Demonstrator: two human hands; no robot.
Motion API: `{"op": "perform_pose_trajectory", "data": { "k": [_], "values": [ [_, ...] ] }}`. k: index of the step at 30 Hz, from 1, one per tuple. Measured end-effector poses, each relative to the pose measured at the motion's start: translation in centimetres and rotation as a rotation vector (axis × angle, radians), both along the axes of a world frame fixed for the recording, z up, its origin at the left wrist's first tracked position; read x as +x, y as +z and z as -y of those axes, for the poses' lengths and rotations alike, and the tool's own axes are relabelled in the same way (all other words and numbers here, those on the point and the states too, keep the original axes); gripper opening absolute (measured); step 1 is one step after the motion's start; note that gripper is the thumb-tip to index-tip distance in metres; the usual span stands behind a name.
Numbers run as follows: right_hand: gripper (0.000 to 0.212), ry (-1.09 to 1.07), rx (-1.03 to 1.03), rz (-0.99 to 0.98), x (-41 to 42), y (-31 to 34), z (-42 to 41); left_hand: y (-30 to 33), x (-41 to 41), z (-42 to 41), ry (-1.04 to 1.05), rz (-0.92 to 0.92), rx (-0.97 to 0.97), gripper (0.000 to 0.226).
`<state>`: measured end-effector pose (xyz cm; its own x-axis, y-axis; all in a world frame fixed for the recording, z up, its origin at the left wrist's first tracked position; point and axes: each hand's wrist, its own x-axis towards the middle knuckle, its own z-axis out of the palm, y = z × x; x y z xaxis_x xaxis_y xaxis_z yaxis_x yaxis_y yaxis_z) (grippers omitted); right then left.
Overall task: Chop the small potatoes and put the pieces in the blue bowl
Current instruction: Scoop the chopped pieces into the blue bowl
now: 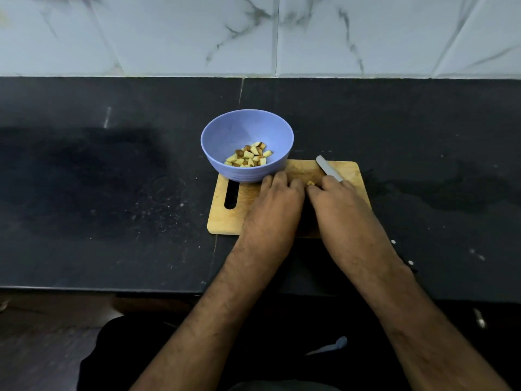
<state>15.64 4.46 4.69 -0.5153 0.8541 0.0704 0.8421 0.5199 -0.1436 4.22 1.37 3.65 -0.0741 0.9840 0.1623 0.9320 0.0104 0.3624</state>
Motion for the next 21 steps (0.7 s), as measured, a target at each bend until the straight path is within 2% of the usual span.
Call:
{"op": "perform_pose_trajectory", "data": {
  "k": [4, 6, 11, 16, 21],
  "values": [
    [0.010, -0.126, 0.002, -0.162, 0.3, -0.4, -1.1, 0.0, 0.3, 0.3, 0.052, 0.037, 0.027, 0.026],
    [0.013, -0.169, -0.029, -0.296, 0.7, -0.2, -1.6, -0.2, 0.4, 0.6, 0.060, 0.062, 0.050, 0.026],
    [0.020, -0.226, -0.079, -0.449, 1.6, 1.1, -1.9, -0.1, 0.4, 0.7, 0.054, 0.181, 0.134, 0.023],
    [0.021, -0.199, -0.079, -0.440, 1.4, 2.4, -2.3, 2.2, -0.2, 0.6, 0.052, 0.265, 0.345, 0.028],
    [0.018, -0.071, 0.028, -0.606, -0.4, 5.7, -2.5, 4.7, -2.6, 0.2, 0.132, 0.267, 0.497, 0.025]
  ]
}}
